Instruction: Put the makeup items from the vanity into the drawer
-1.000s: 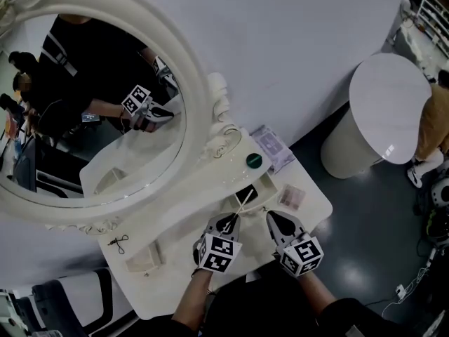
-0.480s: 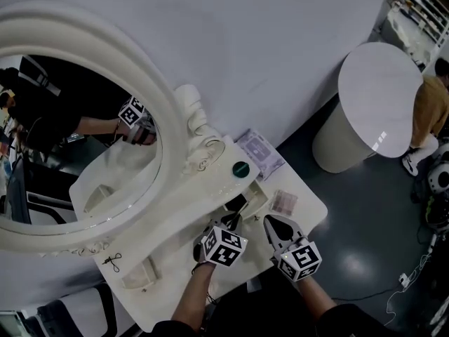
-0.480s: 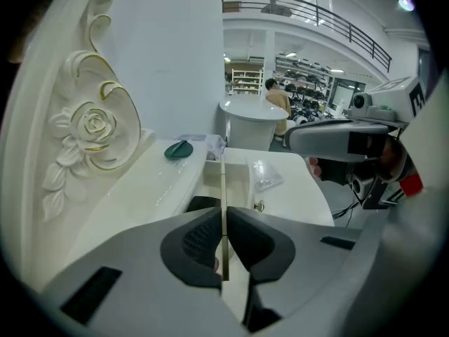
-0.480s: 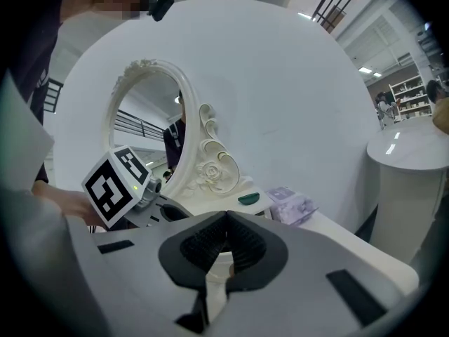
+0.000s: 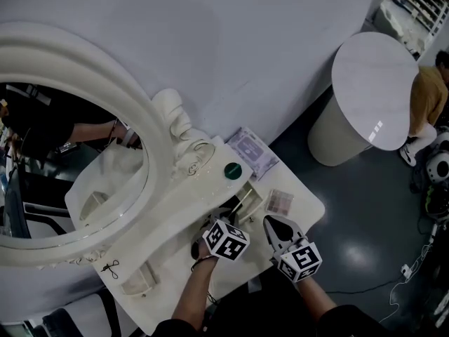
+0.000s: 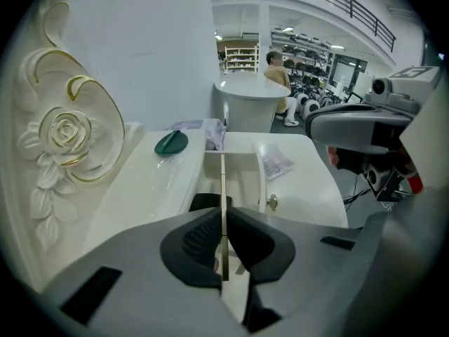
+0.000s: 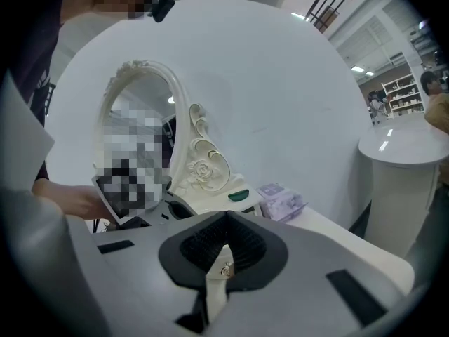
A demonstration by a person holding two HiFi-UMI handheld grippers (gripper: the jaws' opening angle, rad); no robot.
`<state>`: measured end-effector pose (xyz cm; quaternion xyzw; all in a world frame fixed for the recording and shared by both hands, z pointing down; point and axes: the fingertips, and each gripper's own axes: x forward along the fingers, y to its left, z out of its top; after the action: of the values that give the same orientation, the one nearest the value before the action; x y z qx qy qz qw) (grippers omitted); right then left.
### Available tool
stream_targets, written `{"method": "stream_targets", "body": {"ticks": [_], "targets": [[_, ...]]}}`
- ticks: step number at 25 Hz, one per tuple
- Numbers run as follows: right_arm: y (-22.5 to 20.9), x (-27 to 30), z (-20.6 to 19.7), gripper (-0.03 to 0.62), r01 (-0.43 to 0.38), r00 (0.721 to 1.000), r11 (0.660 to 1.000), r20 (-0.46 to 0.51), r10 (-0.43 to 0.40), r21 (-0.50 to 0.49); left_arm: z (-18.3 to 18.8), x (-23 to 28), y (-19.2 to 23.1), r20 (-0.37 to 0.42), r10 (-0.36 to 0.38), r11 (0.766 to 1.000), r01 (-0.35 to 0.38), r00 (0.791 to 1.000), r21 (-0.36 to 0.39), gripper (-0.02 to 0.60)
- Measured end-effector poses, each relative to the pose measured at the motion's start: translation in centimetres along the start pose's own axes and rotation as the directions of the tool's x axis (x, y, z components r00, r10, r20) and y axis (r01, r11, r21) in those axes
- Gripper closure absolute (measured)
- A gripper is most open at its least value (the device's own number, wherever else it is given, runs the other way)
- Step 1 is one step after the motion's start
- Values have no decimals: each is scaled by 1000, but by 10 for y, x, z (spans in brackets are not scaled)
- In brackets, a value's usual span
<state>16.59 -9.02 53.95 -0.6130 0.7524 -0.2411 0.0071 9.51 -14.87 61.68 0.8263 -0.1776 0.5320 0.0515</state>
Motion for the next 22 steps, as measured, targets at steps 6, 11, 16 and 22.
{"method": "stream_targets", "body": {"ticks": [6,11,16,22], "targets": [[-1,3,0,571,-2,1000,1000,-1,2,5,1,3,3,-7,26,1000,-26,1000,14,545],[0,4,-1,571,-4,1000,1000,-5,4,5,2,1,2,10,5,1000,-5,1000,12,477],[3,4,-3,571,-10,1000,1000,-5,10,4,5,-5,3,40,8,1000,-8,999,-6,477],[11,2,4,571,-26,1000,1000,7,26,1,11,-23,5,122,37,998,-31,992,-51,540]]}}
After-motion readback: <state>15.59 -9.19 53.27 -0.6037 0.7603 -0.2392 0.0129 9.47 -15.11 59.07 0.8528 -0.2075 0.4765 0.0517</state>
